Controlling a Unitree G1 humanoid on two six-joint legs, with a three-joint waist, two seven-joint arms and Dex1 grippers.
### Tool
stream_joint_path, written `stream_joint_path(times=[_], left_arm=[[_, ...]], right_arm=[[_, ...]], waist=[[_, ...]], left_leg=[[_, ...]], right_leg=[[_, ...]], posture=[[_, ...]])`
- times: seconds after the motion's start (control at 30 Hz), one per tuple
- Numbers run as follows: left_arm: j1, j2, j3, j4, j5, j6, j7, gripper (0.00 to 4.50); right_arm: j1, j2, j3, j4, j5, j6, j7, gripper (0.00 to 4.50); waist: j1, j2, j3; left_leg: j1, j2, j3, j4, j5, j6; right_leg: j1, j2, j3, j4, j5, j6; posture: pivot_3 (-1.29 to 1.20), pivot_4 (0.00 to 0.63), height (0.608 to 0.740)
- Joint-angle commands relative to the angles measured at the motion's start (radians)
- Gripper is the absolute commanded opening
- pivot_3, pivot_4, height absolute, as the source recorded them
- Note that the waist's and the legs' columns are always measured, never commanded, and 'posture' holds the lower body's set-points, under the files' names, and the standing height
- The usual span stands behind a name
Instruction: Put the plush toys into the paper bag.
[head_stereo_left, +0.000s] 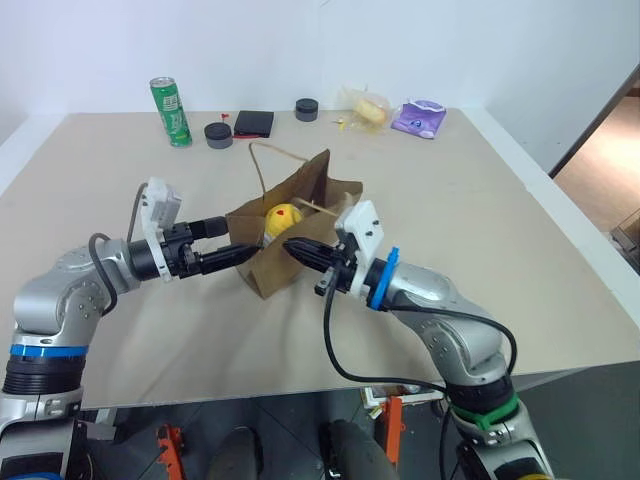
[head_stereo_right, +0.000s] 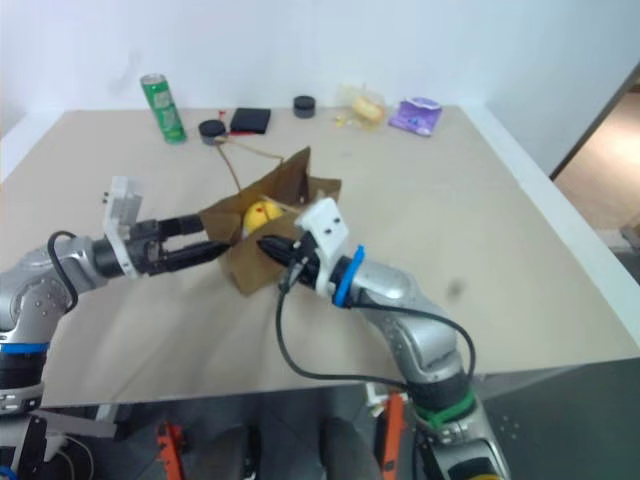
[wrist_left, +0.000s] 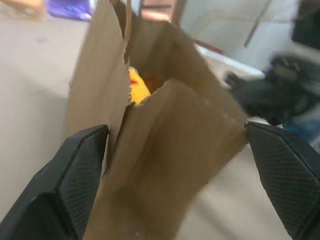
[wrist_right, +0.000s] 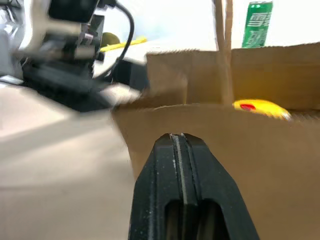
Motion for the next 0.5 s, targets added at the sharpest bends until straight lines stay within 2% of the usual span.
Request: stream_joint_path(times=[0.03, 0.23, 0.5], left_arm=[[0.012, 0.009, -0.007, -0.028, 0.023, -0.034, -0.029, 4.5], [-0.016, -0.032, -0.002, 0.019, 0.084, -0.101, 0.025, 4.5], [-0.071, -0.112, -0.021, 0.122, 0.201, -0.238, 0.119, 4.5]], right_arm=[[-0.061, 0.028, 0.008, 0.067, -0.024, -0.054, 0.0, 0.1], [-0.119, 0.067, 0.034, 0.187, -0.079, -0.117, 0.005, 0.1], [-0.13, 0.084, 0.037, 0.186, -0.089, -0.123, 0.023, 0.1]], waist=[[0.0, 0.0, 0.0], [0.0, 0.0, 0.0], [0.0, 0.0, 0.0]], left_leg=[[0.0, 0.0, 0.0, 0.0, 0.0, 0.0], [0.0, 0.0, 0.0, 0.0, 0.0, 0.0], [0.0, 0.0, 0.0, 0.0, 0.0, 0.0]], right_leg=[[0.0, 0.0, 0.0, 0.0, 0.0, 0.0], [0.0, 0.0, 0.0, 0.0, 0.0, 0.0], [0.0, 0.0, -0.001, 0.0, 0.0, 0.001]], posture=[[0.0, 0.15, 0.74], [0.0, 0.15, 0.74], [0.0, 0.15, 0.74]])
